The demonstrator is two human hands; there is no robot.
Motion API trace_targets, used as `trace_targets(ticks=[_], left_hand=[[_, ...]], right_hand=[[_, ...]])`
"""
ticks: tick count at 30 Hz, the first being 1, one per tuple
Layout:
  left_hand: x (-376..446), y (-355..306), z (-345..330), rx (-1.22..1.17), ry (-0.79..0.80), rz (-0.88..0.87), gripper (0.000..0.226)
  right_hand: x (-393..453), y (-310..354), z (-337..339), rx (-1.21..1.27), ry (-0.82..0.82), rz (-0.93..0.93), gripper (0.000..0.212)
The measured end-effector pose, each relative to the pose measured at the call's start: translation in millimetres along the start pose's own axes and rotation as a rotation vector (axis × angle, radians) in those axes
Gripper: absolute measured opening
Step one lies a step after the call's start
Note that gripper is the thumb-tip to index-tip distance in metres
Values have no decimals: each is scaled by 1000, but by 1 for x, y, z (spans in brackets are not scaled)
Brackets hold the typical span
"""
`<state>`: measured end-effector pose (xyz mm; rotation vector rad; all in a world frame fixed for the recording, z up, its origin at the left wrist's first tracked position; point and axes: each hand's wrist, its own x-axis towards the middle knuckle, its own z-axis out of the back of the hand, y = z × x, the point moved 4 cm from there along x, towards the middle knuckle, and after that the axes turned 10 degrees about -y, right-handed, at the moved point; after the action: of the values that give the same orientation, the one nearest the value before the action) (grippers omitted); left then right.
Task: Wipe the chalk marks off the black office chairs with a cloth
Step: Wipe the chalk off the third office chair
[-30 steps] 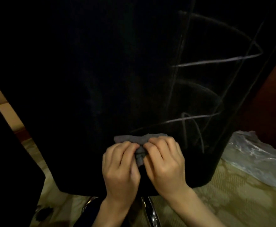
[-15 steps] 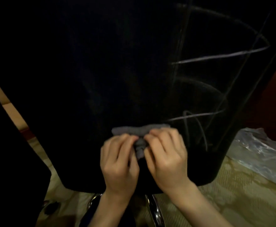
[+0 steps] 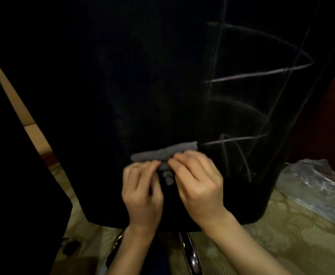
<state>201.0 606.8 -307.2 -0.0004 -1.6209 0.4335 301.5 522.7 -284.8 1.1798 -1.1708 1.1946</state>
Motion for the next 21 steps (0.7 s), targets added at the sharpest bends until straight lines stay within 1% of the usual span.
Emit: trace_targets(ticks=[2, 4, 7, 10, 12, 14, 15, 17, 19, 21], left_hand=[[-18, 5, 7, -21, 80, 22, 21], [-10, 4, 14, -60, 99, 8, 21], [40, -2, 20, -58, 13, -37, 21], [92, -11, 22, -36, -108, -78, 22], [106, -13, 20, -17, -140, -85, 22], [93, -6, 17, -5, -109, -83, 21], [76, -1, 16, 2, -69, -72, 20], [30, 9, 16, 1, 42, -31, 21], [-7, 11, 18, -31, 128, 12, 22], [-14, 9, 16, -54, 124, 38, 22]], right_hand=[[-20, -2, 1, 27, 65, 13, 11], [-17, 0, 1, 68, 88, 33, 12], [26, 10, -1, 140, 20, 57, 29], [82, 20, -6, 145, -91, 37, 36], [96, 24, -9, 118, -117, 20, 39], [78, 24, -8, 95, -70, 19, 44], [60, 22, -8, 86, -27, 22, 44], [17, 15, -4, 47, 76, 42, 37], [-9, 8, 1, -5, 147, 107, 26], [-4, 5, 2, -14, 163, 206, 23]])
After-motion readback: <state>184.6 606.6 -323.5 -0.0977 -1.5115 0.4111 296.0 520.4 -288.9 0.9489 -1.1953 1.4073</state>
